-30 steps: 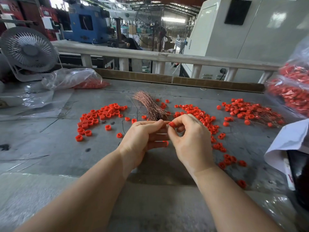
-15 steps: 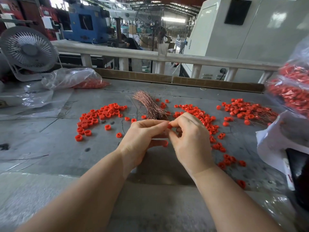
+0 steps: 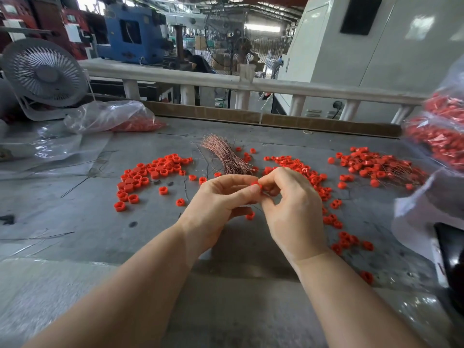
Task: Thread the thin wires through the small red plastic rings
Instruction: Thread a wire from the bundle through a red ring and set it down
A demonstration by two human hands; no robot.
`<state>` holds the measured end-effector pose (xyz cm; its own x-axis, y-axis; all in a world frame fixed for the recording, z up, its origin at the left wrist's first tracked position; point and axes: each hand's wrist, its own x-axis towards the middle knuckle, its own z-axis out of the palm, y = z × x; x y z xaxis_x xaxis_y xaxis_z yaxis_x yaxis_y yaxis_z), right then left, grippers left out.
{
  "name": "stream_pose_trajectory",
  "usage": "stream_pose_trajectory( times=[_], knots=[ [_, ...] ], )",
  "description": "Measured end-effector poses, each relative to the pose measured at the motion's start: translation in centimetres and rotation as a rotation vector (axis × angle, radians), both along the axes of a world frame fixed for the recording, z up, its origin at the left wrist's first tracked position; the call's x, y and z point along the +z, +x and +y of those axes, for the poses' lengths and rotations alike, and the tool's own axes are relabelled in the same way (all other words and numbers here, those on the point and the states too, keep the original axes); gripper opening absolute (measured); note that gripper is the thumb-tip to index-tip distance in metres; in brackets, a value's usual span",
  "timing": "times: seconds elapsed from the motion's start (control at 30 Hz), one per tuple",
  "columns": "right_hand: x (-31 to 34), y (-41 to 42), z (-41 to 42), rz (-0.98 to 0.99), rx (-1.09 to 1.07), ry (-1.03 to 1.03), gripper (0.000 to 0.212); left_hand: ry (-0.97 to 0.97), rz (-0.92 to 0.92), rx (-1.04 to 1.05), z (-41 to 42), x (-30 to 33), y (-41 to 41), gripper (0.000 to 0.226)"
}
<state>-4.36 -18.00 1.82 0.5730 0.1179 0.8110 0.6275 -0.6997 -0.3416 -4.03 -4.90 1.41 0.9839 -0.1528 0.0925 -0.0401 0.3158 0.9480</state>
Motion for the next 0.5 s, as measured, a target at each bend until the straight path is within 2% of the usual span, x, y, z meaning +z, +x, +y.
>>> stream_pose_trajectory(
  times=[0.07, 0.5],
  knots=[
    [0.01, 0.01, 0.07, 0.003, 0.005, -0.001, 0.017, 0.029, -0.019, 0.038, -0.07, -0.04, -0.02, 0.022],
    [0.17, 0.01, -0.06, 0.068, 0.059, 0.059, 0.018, 0.093, -0.155, 0.166, -0.05, 0.16, -0.19, 0.019]
  ],
)
